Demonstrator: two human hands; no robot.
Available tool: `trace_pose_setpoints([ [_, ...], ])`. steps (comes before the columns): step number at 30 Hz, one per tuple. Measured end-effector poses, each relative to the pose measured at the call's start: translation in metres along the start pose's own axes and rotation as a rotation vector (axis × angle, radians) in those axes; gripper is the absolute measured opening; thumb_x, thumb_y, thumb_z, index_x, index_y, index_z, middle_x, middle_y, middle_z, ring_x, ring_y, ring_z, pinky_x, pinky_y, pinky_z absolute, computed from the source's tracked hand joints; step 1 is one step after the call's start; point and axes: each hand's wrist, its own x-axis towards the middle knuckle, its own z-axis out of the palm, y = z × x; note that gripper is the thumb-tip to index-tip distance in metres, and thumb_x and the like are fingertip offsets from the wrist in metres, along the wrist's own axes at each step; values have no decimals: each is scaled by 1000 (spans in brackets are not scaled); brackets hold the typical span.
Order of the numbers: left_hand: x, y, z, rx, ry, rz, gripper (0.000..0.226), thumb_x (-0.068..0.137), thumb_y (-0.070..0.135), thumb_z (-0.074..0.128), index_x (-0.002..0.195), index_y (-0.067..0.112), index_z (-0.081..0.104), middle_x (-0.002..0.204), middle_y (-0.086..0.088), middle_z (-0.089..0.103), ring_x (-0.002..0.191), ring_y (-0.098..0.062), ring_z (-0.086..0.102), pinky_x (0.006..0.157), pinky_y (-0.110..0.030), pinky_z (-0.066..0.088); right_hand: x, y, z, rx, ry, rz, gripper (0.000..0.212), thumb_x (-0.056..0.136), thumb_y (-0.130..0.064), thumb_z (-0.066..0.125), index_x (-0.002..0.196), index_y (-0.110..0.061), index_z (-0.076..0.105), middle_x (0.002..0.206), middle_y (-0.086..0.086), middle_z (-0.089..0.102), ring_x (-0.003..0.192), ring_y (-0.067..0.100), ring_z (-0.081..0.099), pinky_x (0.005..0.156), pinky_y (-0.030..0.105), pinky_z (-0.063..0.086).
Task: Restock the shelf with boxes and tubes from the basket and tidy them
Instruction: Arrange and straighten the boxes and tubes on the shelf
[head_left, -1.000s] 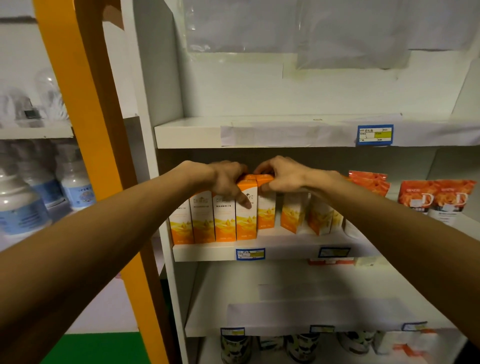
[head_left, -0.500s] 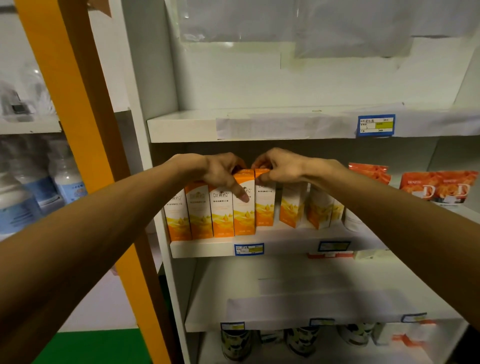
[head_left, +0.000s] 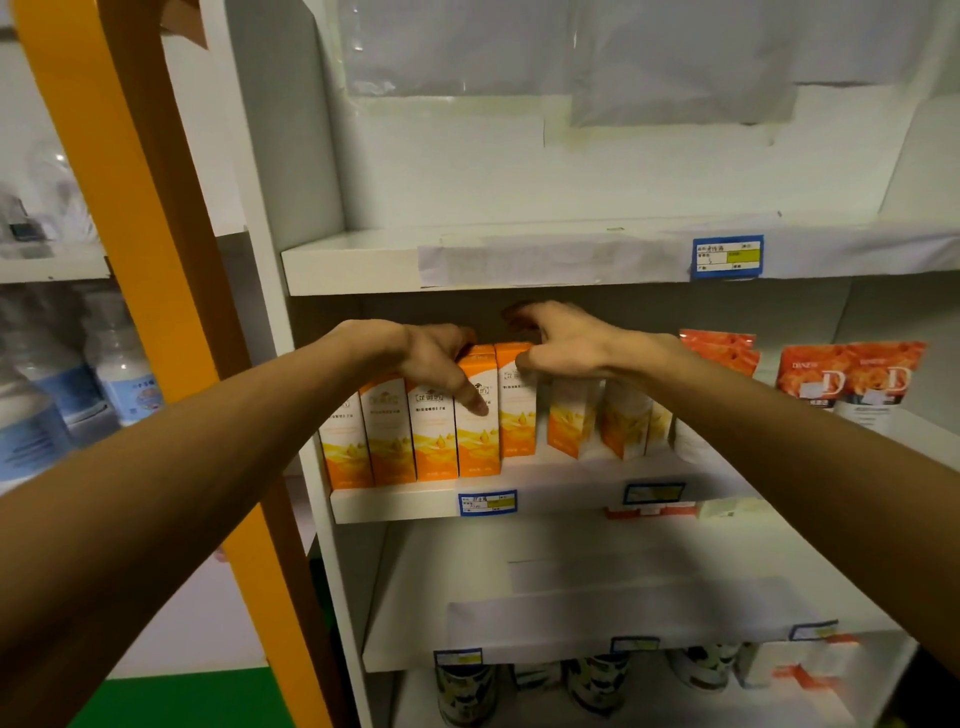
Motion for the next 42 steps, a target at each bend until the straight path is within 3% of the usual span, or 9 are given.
trace_pose_setpoints([
  [3, -2, 6, 4, 3, 82, 11, 73, 75, 54, 81, 131, 25, 45, 122, 4, 63, 106, -17, 65, 93, -38, 56, -11, 19, -11, -74, 93, 23, 68, 86, -31, 68, 147, -14, 43, 148, 7, 49, 135, 24, 48, 109, 36, 42],
  [7, 5, 14, 8, 47, 272, 49, 96, 76, 68, 70, 151, 21, 34, 146, 0, 50, 128, -23, 53, 106, -41, 48, -26, 40, -18, -259, 131, 92, 63, 84, -47, 65, 140, -20, 51, 139, 5, 58, 126, 26, 54, 104, 41, 46],
  [10, 9, 25, 13, 54, 241, 74, 82, 81, 64, 68, 146, 21, 40, 137, 0, 56, 117, -21, 59, 99, -40, 52, -32, 45, -16, -389, 111, 87, 52, 83, -59, 63, 120, -21, 62, 118, 4, 66, 107, 25, 61, 97, 42, 47],
  [12, 10, 29, 19, 88, 222, 87, 71, 83, 60, 68, 139, 23, 44, 128, 0, 61, 108, -19, 62, 93, -40, 55, -35, 47, -14, -405, 123, 71, 44, 87, -56, 61, 113, -21, 64, 110, 3, 67, 103, 23, 60, 100, 44, 42],
  [15, 11, 26, 24, 155, 240, 104, 68, 82, 59, 71, 136, 26, 46, 126, 2, 61, 108, -18, 62, 91, -39, 55, -37, 48, -14, -342, 119, 39, 41, 91, -47, 62, 124, -24, 60, 116, 0, 67, 112, 22, 59, 108, 47, 34],
  [24, 14, 22, 25, 238, 236, 121, 91, 70, 54, 83, 143, 25, 38, 136, 0, 53, 122, -22, 54, 103, -43, 49, -39, 37, -13, -7, 43, -48, 58, 86, -23, 74, 140, -18, 52, 130, 2, 62, 115, 16, 61, 96, 32, 54],
  [36, 11, 19, 23, 117, 220, 133, 73, 75, 54, 80, 134, 28, 46, 124, 4, 64, 106, -17, 65, 93, -39, 56, -40, 26, 5, 92, 256, -128, 44, 84, -20, 77, 125, -14, 65, 122, 1, 63, 103, 12, 63, 90, 32, 57],
  [39, 11, 20, 25, 80, 229, 131, 68, 79, 57, 75, 134, 29, 46, 124, 4, 64, 104, -17, 66, 90, -39, 57, -42, 25, 15, 55, 318, -173, 40, 84, -19, 77, 123, -13, 66, 121, 1, 62, 106, 11, 60, 91, 24, 52],
  [42, 11, 19, 27, 101, 249, 128, 67, 82, 59, 71, 136, 28, 45, 127, 3, 62, 107, -19, 64, 91, -39, 56, -44, 29, 25, 15, 349, -172, 44, 86, -22, 74, 128, -16, 62, 125, 0, 58, 113, 12, 56, 95, 26, 51],
])
